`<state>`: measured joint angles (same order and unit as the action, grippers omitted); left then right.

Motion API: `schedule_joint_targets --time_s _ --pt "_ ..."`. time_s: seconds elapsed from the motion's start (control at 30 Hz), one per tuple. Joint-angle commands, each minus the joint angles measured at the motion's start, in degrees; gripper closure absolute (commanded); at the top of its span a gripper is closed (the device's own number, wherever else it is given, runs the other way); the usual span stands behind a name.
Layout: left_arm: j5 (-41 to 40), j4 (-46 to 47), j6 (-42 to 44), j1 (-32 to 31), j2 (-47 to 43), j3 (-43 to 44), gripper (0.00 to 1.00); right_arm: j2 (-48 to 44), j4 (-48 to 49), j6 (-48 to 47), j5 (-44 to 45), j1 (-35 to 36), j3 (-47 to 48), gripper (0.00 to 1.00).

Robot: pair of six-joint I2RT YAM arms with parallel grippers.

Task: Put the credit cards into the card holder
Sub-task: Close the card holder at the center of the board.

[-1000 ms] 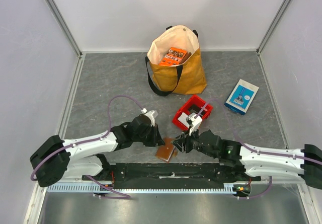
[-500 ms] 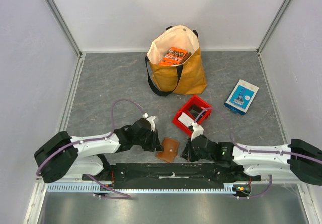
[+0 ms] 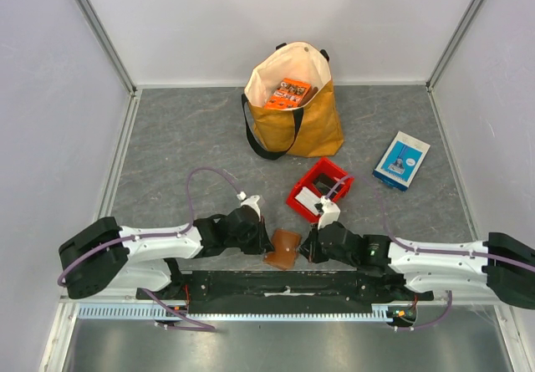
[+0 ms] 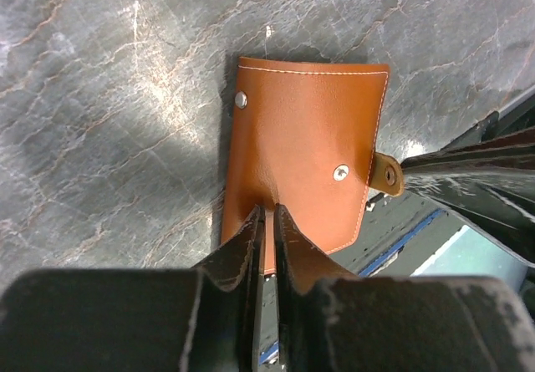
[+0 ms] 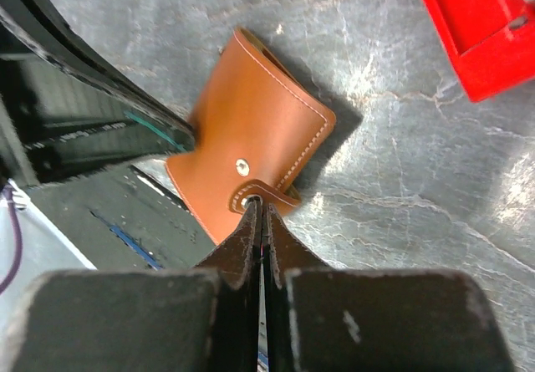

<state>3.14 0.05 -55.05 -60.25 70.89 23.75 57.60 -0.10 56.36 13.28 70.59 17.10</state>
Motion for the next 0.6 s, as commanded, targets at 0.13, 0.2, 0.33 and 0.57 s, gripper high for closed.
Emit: schedule_joint_targets --time_s 0.13,0.2,0.33,0.57 --pt "-12.36 -8.67 -13.15 -6.02 0.83 1.39 0.85 1.18 -1.05 -1.6 0.88 -0.63 4.16 0.99" --pt "-13.41 -9.02 -14.03 -6.46 0.3 1.48 0.83 3.64 -0.78 -1.78 0.43 -0.63 4.52 1.0" --pt "-14.91 -10.16 -15.09 -7.25 -1.81 1.3 0.8 5.76 -0.34 -4.41 0.79 -1.67 5.31 1.0" --pt "-15.09 -8.85 -12.81 -7.43 -4.27 0.77 0.65 5.94 2.64 -5.91 -1.32 -3.35 5.4 0.99"
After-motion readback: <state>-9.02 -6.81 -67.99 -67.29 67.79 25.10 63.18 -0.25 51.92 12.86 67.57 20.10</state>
